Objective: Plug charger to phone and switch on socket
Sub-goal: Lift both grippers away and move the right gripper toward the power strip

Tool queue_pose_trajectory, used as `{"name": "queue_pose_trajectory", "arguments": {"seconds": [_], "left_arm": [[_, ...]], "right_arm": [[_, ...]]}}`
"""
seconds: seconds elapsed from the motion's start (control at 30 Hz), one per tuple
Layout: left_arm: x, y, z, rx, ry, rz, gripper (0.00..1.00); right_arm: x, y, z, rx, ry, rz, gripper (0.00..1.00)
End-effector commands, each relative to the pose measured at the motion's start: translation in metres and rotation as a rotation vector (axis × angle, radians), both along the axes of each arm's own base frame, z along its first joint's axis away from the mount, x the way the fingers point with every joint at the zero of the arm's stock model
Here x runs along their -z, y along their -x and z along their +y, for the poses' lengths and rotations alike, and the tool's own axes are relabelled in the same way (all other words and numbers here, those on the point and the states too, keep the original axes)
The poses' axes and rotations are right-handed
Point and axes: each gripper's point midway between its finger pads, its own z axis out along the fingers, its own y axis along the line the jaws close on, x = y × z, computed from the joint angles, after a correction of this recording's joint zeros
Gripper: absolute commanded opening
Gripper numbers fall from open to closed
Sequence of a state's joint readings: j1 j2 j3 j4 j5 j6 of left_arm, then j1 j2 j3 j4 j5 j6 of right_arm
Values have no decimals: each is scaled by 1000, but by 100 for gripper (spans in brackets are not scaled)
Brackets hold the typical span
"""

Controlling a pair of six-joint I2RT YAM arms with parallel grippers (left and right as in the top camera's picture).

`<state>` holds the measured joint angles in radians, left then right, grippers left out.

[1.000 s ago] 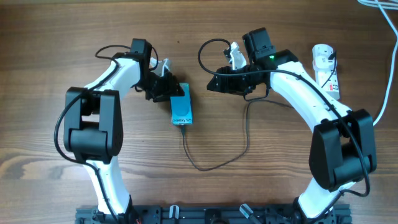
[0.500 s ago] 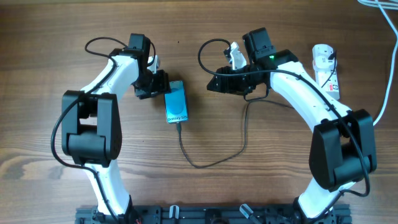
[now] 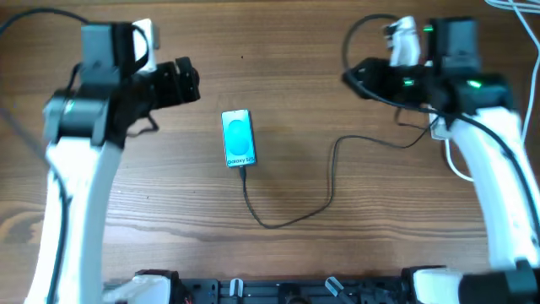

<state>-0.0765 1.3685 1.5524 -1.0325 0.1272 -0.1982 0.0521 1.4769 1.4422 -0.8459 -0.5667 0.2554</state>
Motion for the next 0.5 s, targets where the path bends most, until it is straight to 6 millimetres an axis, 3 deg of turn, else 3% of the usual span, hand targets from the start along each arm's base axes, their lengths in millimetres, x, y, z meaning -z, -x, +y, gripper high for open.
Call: {"name": "queue_pose_trajectory", "arguments": {"seconds": [0.0,0.1,0.3,0.4,0.47], "left_arm": [[-42,32,3,-2,4,-125,100],[-55,52,5,-2,6,-159,100],[-43,72,7,-2,0,-80,100],[-39,73,7,-2,-1,-64,100],[-39,72,7,-2,-2,-62,100]], "right_arm": [[-31,6,-64,166,28,-69,54],[-35,9,-112,296,36,-68,53],[-21,4,-201,483,108,-71,51],[-13,-1,-239,569,132,-75,19],[-4,-4,-261,616,127,-63,4]]}}
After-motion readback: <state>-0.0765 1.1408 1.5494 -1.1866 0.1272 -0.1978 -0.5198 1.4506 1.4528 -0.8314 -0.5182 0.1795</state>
